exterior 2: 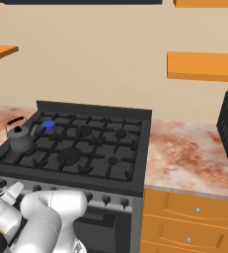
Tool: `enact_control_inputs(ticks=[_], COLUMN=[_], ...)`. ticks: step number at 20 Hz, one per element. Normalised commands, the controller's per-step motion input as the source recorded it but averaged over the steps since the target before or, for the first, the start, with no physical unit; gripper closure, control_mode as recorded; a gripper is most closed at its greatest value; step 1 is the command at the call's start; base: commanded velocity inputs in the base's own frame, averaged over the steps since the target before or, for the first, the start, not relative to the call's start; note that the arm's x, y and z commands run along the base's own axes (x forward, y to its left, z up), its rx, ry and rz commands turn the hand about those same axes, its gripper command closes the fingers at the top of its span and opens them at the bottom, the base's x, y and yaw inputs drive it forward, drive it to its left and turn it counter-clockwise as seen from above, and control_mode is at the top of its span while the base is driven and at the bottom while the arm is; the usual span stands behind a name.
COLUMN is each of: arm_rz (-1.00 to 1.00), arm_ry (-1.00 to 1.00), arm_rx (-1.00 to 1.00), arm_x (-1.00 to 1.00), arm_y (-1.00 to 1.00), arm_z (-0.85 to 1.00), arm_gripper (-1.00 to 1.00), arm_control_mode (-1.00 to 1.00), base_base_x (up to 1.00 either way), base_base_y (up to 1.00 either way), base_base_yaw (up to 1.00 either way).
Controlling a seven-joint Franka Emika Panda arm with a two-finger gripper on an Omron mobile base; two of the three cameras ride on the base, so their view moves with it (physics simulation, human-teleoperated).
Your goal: Turn off the rear left burner of the stove.
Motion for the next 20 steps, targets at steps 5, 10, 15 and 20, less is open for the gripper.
enact_control_inputs(ticks=[5,10,15,20], arm_rz=[0.0,0.0,0.0,0.0], arm_ry=[-0.07,-0.06,-0.02,0.0], arm_rx=[0.0,0.0,0.01,0.01], arm_x=[0.0,-0.01,0.0,0.0], arm_y=[0.2,0.24,0.12,-0.04], arm_z=[-0.25,-0.1,-0.13,-0.11], arm_gripper=[-1.0,-1.0,-1.0,-1.0], arm_control_mode=[-1.0,-1.0,-1.0,-1.0], base_base_x=[0.0,0.0,0.0,0.0], base_base_y=[0.0,0.0,0.0,0.0], base_base_yaw=[0.0,0.0,0.0,0.0])
